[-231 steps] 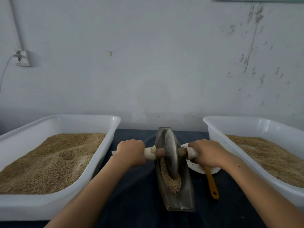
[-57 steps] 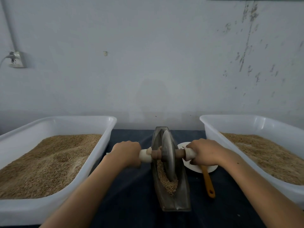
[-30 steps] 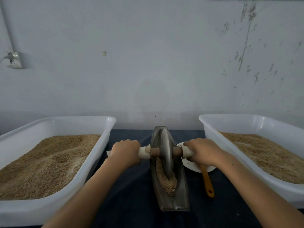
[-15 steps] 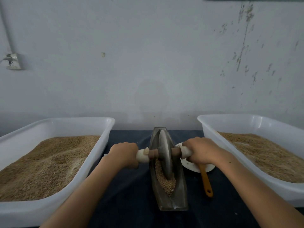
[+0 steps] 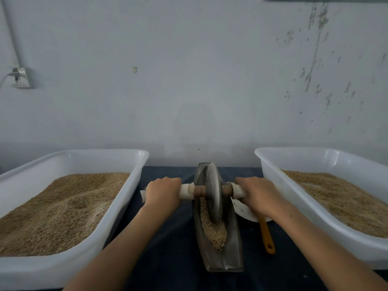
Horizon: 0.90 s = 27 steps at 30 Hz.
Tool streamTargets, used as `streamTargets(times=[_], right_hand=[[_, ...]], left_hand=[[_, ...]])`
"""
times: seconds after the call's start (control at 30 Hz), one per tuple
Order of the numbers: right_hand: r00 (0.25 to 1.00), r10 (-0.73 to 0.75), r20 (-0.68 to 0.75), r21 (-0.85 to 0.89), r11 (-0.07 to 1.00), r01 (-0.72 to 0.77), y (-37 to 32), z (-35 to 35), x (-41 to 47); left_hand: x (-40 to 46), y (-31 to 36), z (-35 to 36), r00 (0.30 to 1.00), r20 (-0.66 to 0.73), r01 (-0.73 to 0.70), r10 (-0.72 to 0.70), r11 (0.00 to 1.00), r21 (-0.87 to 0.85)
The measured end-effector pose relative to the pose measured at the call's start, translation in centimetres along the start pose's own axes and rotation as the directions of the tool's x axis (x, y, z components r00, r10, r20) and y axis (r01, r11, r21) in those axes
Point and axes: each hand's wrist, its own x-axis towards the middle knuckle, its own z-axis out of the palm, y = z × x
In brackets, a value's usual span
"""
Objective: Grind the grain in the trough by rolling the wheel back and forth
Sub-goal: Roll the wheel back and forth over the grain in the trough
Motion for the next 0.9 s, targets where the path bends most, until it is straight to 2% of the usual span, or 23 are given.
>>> streamTargets(times=[0.13,0.37,0.5,0.6,0.73,0.83,0.9], right_hand=[[0.998,-0.002,0.058,-0.007,1.000,0.003,0.3,-0.1,-0.1],[0.936,-0.004,0.352,-0.022,1.000,0.012,0.2,-2.0,0.2],[0.913,0.004,0.407,0.032,0.999,-0.019,0.5,-2.0,0.1],[0.941,0.000,0.338,0.015,1.000,-0.005,0.4,-1.6,0.1],[0.996,-0.007,0.093,-0.006,1.000,0.007,0.0,-0.7,-0.3],[0.999,-0.019,-0.033,-0.031,0.999,0.018,-0.5,-0.3,-0.3],[0.999,-0.031,-0.045,-0.048,0.998,0.029,-0.5,-0.3,-0.3]], left_hand=[[0.0,0.0,-0.3,0.999,0.043,-0.029,0.028,0.999,0.029],[-0.2,-0.4,-1.5,0.959,0.278,-0.063,0.051,0.998,0.031],[-0.1,-0.3,-1.4,0.970,0.238,-0.068,0.051,0.996,0.063],[-0.1,-0.2,-1.1,0.985,0.166,-0.054,0.041,0.996,0.072],[0.0,-0.1,-0.4,0.997,0.070,-0.020,0.017,0.999,0.034],[0.1,-0.3,0.1,0.998,0.057,0.006,-0.006,1.000,-0.004],[0.2,-0.4,0.2,0.997,0.073,0.008,-0.008,1.000,-0.006]])
